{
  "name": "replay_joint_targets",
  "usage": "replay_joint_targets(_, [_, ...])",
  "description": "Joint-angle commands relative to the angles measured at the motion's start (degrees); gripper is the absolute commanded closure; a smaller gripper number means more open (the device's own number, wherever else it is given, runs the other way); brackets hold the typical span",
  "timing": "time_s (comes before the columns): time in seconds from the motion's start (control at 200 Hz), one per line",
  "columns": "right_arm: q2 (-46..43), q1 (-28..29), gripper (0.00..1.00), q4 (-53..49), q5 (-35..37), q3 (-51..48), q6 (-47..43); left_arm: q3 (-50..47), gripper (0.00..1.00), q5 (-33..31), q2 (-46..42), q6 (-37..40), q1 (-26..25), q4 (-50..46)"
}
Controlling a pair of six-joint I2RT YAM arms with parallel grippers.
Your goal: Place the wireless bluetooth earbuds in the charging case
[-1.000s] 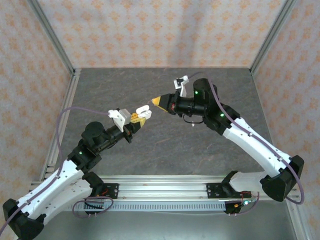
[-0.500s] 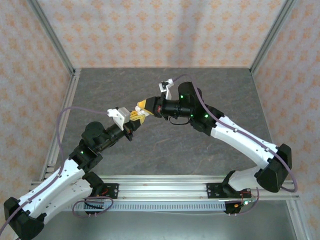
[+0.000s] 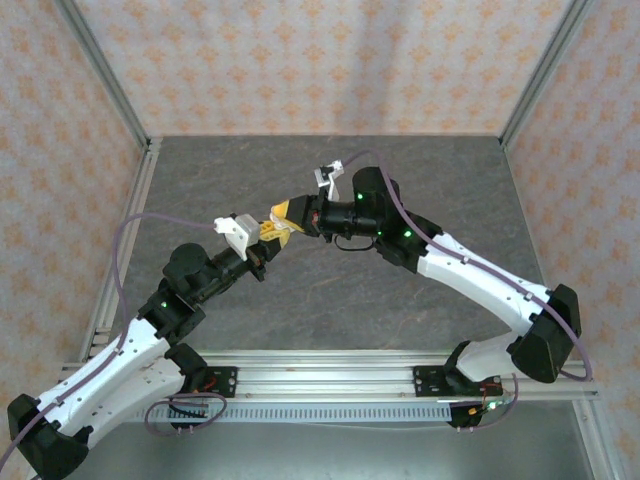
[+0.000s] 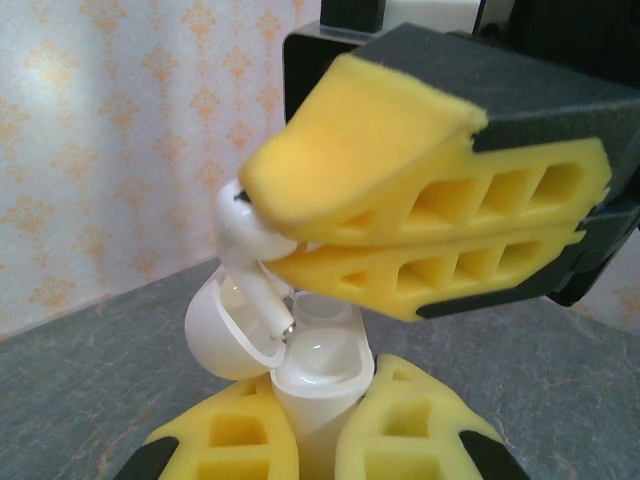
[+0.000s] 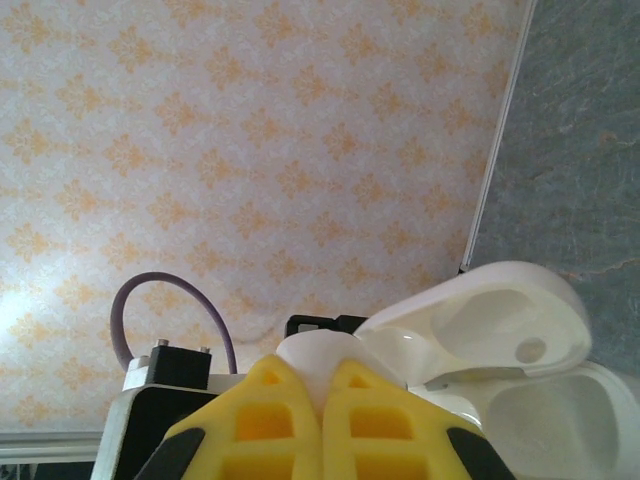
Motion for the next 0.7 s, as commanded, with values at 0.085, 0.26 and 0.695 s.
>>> replay_joint_targets(0.085, [-2.04,0.53,1.00,1.75,-0.61,-1.49,0.89,0.82,1.00,-1.12,0.31,-0.13,-0.11,3.66])
replay_joint_targets(0.26, [-2.27,0.79,1.00,0.58,-1.21,-1.68,0.98,1.24,1.00,-1.03,0.73,0.15,-0.09,3.65])
replay_joint_targets(0.695, [-2.98,0.81,0.98,-7.66,-1.07,-0.45,-1.39,1.72,1.00,-1.02,0.74,0.66,-0.11,3.69])
